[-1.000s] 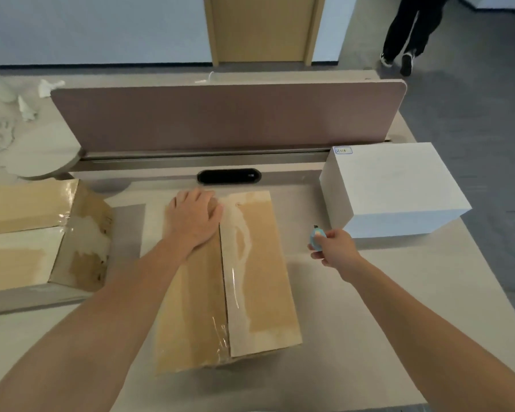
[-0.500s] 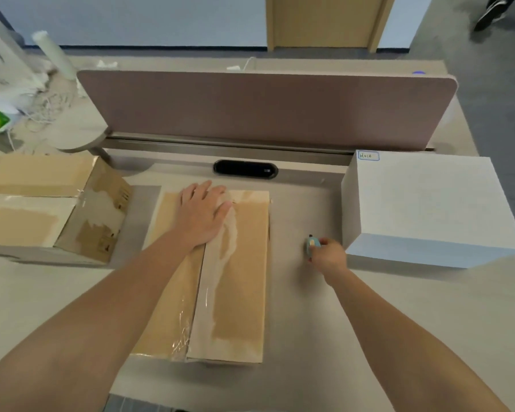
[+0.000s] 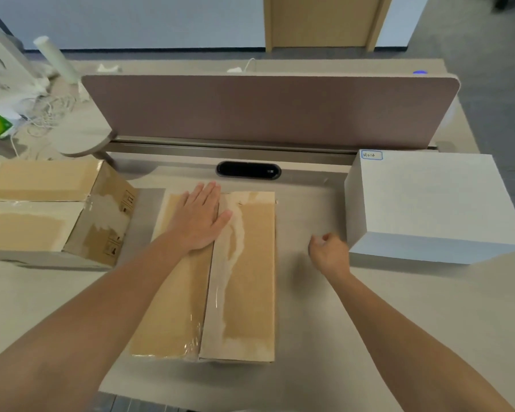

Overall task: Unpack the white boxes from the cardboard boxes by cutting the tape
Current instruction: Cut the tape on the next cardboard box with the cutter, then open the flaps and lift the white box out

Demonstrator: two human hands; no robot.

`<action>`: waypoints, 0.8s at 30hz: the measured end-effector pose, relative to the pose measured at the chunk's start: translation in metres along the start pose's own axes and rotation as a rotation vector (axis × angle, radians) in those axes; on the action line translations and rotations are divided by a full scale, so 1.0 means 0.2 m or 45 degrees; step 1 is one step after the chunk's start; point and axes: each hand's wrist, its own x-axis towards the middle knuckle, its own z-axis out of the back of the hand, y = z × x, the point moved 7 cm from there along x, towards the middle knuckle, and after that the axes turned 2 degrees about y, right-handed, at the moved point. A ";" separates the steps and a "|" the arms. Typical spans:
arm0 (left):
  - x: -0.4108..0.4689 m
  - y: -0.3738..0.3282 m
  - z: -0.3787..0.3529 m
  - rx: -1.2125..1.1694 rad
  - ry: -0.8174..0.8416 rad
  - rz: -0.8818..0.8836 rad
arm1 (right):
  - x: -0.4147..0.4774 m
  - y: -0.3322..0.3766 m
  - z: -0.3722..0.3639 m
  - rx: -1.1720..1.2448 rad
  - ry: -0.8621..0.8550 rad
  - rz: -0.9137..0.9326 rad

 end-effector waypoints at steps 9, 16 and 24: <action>0.01 0.12 0.02 0.071 -0.079 -0.060 | -0.68 0.43 -0.16 -0.138 0.345 0.137; -0.03 0.20 0.03 0.042 -0.114 -0.008 | -0.84 0.47 -0.38 -0.705 -0.007 0.383; -0.22 0.60 0.05 0.031 -0.030 0.416 | -0.56 0.78 -0.42 -1.026 0.080 0.780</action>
